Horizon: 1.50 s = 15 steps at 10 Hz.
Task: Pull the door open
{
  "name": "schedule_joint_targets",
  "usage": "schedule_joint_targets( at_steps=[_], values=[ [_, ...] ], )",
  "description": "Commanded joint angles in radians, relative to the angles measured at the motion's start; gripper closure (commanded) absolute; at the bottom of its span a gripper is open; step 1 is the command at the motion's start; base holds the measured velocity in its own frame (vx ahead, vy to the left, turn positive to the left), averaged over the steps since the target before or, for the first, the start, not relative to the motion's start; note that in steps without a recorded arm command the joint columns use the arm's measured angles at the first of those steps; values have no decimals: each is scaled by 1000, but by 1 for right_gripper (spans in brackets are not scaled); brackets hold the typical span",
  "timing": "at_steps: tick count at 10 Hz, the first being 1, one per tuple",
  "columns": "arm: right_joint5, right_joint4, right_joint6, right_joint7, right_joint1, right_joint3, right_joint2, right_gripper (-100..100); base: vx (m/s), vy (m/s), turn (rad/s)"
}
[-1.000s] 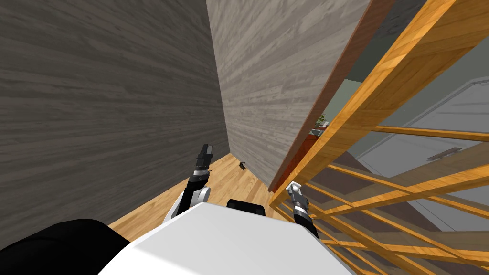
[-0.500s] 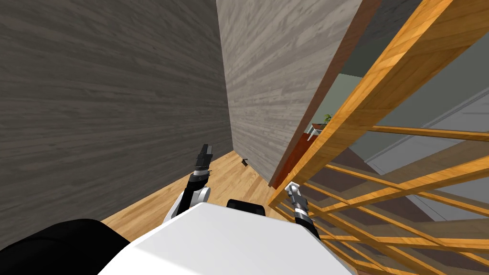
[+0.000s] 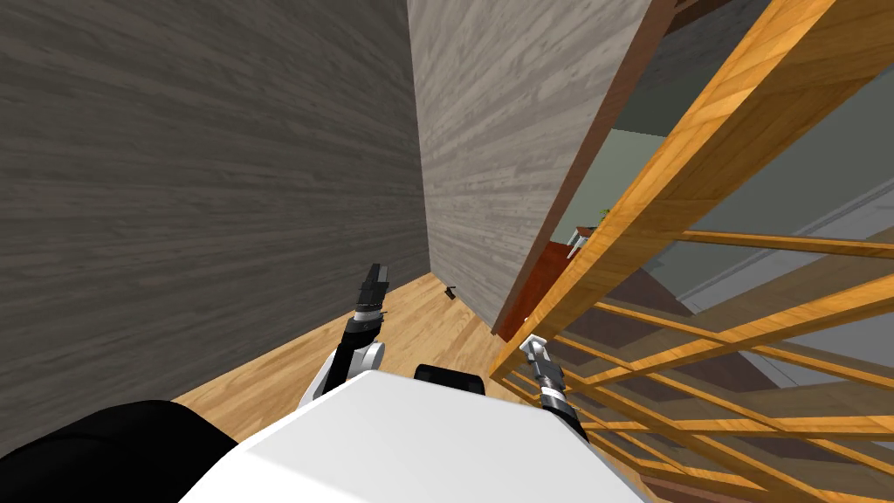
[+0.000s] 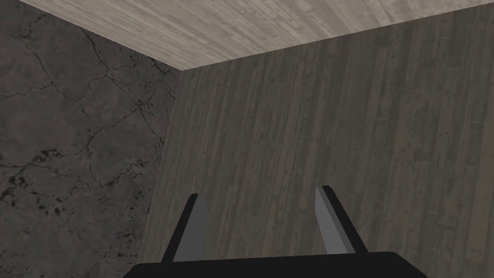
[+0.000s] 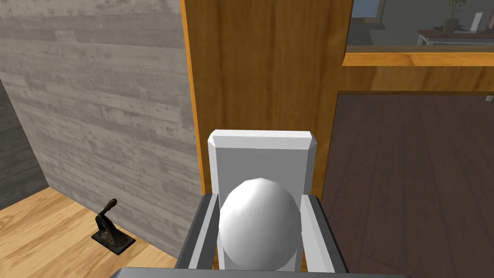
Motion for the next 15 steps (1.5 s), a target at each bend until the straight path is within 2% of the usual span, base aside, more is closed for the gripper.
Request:
schedule_joint_targets(
  at_steps=[1, 4, 5, 6, 13, 14, 15],
  values=[
    [11, -10, -12, -17, 15, 21, -13, 100, -207, -50, 118],
    [29, -20, -37, -49, 38, 58, -40, 100, -244, -15, 94],
    [26, -18, -29, -41, 31, 51, -35, 100, -107, 11, 12],
    [35, -12, -47, -59, 41, 69, -47, 100, -157, -1, 118],
    [69, 6, -129, -129, 77, 133, -102, 100, -209, -36, 114],
    [66, -7, -113, -117, 77, 127, -96, 100, -98, -5, 27],
    [72, 5, -130, -131, 81, 140, -104, 100, -134, -25, 120]
  ],
)
